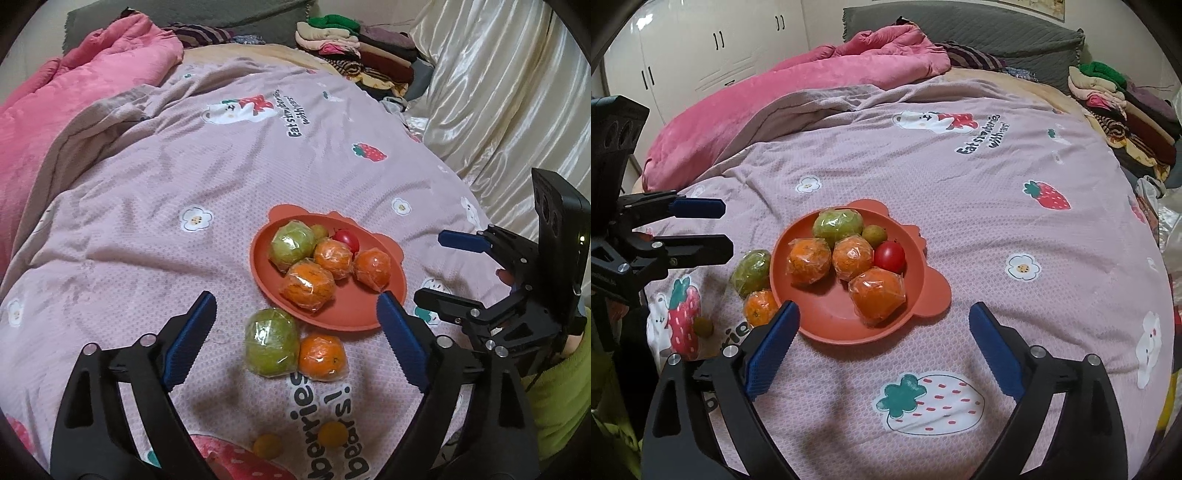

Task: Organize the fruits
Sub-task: 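Withdraw both open tools from the plate back toward the loose fruits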

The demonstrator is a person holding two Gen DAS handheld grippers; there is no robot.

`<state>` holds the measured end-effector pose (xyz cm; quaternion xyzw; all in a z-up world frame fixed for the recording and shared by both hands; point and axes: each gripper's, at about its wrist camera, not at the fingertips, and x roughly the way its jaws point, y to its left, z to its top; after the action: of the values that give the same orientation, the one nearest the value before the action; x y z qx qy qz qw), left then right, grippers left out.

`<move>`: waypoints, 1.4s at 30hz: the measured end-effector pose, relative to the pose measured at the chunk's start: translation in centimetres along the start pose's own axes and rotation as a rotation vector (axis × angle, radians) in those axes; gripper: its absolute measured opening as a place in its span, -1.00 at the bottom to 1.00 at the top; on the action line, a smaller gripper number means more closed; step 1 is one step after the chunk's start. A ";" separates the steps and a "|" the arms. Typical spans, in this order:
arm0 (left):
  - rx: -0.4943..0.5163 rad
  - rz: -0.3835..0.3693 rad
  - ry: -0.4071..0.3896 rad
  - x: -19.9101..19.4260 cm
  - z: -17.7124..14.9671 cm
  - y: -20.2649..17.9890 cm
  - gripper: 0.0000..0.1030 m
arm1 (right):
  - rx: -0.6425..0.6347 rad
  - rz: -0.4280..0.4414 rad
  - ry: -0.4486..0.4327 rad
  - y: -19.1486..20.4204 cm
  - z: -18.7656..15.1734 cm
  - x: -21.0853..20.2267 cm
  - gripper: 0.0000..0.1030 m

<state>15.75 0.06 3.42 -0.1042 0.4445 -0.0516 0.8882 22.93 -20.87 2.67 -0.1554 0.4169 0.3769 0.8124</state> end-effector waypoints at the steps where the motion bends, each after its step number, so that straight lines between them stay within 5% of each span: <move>1: -0.001 0.004 -0.003 -0.1 0.0 0.1 0.66 | 0.001 0.000 -0.002 0.1 0.0 -0.1 0.80; 10: -0.013 0.029 -0.017 -1.2 -0.3 0.6 0.79 | 0.006 0.002 -0.029 0.8 -0.2 -1.4 0.83; 42: 0.005 0.077 -0.058 -5.2 -2.7 1.8 0.81 | 0.012 0.010 -0.070 4.9 -1.2 -4.2 0.85</move>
<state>10.43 2.42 5.45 -0.0862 0.4221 -0.0156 0.9023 17.09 -20.36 5.57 -0.1350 0.3912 0.3834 0.8257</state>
